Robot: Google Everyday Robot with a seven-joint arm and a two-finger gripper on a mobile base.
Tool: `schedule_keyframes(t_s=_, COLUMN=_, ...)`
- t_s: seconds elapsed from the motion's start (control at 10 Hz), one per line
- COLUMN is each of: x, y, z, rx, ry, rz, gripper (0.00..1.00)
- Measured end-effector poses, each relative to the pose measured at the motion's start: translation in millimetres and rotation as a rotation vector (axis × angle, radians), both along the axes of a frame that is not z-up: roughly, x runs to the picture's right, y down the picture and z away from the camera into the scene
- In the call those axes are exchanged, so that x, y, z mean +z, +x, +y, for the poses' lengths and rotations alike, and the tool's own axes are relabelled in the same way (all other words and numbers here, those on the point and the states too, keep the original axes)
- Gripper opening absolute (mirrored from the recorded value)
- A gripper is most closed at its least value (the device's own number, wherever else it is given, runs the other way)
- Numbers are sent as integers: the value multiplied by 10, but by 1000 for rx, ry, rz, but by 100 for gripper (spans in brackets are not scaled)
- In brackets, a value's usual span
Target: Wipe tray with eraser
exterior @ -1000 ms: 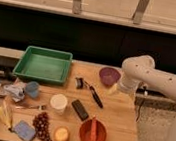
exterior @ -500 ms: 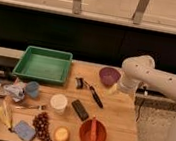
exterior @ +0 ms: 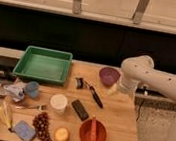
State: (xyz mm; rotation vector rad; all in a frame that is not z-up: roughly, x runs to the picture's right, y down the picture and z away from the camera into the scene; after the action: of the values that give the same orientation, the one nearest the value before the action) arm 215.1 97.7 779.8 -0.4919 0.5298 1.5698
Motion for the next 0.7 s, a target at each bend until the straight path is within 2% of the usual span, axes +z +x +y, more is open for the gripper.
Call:
schedule_keyframes(t_s=0.4, x=-8, y=-593, z=1, rx=-112, ry=-15, rz=-106, gripper=80)
schedule_keyframes(t_s=0.7, x=-34, y=-1219, z=91, rx=-236, ry=-51, rz=-195, gripper=80)
